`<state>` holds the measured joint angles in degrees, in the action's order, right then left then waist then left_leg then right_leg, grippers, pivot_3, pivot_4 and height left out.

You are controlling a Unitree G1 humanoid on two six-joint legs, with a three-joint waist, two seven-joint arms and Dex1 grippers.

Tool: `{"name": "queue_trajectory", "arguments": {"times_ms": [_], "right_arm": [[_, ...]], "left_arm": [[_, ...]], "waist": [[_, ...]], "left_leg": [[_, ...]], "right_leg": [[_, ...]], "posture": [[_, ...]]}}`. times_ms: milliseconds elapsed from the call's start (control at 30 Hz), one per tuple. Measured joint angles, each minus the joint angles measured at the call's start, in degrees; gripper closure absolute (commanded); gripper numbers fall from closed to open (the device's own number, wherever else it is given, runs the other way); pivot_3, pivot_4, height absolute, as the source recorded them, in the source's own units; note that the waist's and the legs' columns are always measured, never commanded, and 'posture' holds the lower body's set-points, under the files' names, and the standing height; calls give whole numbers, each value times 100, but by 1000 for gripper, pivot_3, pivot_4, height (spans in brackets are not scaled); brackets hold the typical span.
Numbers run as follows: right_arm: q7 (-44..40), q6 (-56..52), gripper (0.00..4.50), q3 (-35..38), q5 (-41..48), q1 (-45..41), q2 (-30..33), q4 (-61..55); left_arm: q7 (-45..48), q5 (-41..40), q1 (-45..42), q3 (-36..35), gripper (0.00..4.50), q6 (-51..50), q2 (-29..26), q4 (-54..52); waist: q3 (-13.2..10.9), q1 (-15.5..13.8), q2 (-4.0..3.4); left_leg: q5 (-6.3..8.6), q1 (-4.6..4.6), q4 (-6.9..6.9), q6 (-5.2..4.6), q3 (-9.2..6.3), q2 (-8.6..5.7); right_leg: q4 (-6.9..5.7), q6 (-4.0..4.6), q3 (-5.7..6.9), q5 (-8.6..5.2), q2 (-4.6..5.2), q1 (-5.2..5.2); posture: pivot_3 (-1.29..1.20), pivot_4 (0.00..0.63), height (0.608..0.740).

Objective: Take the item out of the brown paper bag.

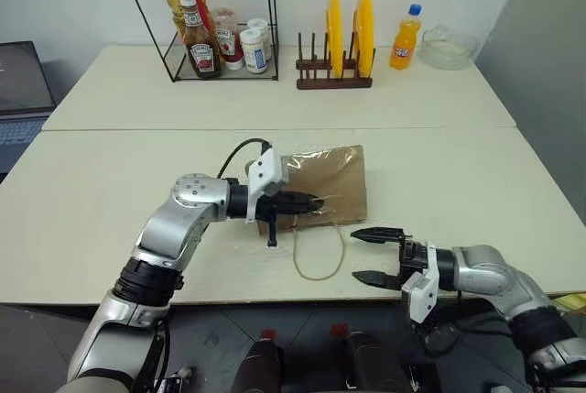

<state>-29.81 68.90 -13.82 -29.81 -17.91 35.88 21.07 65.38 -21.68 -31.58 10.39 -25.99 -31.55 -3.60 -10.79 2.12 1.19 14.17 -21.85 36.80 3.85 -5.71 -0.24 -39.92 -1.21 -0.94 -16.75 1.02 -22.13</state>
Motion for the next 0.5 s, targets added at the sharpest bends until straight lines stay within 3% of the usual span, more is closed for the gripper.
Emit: {"name": "queue_trajectory", "arguments": {"times_ms": [267,500], "right_arm": [[1773,225,35,-311,-1595,-664,-26,462],[2763,-79,35,-772,-2351,-1175,-261,662]], "left_arm": [[27,-91,-30,-175,4500,-35,-95,-48],[37,-91,-30,-176,4500,-84,-91,-46]], "waist": [[7,4,9],[7,52,10]], "left_leg": [[0,14,3,0,5,0],[0,15,2,0,5,3]], "right_leg": [[-2,1,-9,0,0,10],[-3,2,-10,0,-1,10]], "posture": [[0,150,740],[0,150,740]]}}
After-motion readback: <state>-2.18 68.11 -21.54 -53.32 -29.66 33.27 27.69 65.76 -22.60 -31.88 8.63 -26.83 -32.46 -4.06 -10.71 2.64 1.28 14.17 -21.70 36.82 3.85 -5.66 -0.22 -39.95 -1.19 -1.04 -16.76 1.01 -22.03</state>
